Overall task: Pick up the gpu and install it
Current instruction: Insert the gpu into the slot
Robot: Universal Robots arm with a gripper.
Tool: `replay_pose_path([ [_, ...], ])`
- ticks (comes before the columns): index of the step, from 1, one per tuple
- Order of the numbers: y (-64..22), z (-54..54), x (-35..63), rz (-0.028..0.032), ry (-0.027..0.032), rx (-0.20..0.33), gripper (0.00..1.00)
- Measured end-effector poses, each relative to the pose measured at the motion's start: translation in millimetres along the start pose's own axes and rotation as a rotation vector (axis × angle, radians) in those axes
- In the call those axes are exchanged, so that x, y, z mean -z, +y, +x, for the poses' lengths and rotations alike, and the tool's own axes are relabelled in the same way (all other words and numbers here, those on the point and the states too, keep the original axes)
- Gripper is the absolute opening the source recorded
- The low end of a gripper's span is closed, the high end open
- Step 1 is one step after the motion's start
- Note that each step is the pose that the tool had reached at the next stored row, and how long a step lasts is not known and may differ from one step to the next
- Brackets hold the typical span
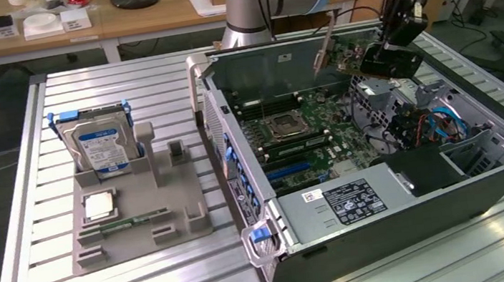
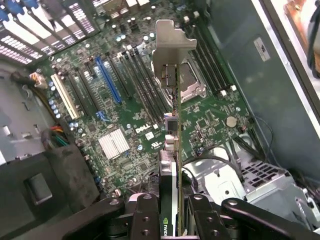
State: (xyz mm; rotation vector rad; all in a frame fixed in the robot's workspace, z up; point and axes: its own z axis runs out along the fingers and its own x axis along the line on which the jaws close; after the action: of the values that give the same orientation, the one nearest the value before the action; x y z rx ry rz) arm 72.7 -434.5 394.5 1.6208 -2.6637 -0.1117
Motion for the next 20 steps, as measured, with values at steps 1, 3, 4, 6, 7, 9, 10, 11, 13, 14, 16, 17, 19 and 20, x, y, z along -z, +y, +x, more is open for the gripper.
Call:
replay_pose_path([
  [1, 0.0, 0.0, -0.1, -0.0002, 0.0009, 0.013, 0.27],
  [3, 0.0, -0.1, -0.2, -0.0007, 0.0027, 0.037, 0.27],
  [4, 0.0, -0.1, -0.3, -0.0010, 0.0035, 0.050, 0.27],
  [6, 0.0, -0.1, -0.4, -0.0014, 0.0055, 0.076, 0.27],
  [7, 0.0, -0.1, -0.4, -0.0017, 0.0065, 0.090, 0.27],
  [9, 0.0, -0.1, -0.6, -0.0022, 0.0082, 0.114, 0.27],
  [10, 0.0, -0.2, -0.7, -0.0024, 0.0090, 0.125, 0.27],
  [11, 0.1, -0.3, -0.7, -0.0026, 0.0099, 0.137, 0.27],
  [13, 0.1, -0.3, -0.8, -0.0030, 0.0117, 0.160, 0.27],
  [14, 0.1, -0.4, -0.9, -0.0033, 0.0125, 0.173, 0.27],
  [16, 0.2, -0.5, -1.0, -0.0037, 0.0142, 0.197, 0.27],
  [17, 0.2, -0.6, -1.1, -0.0040, 0.0151, 0.209, 0.27],
  [19, 0.3, -0.7, -1.2, -0.0044, 0.0168, 0.233, 0.27],
  [20, 0.3, -0.7, -1.3, -0.0047, 0.0177, 0.245, 0.27],
])
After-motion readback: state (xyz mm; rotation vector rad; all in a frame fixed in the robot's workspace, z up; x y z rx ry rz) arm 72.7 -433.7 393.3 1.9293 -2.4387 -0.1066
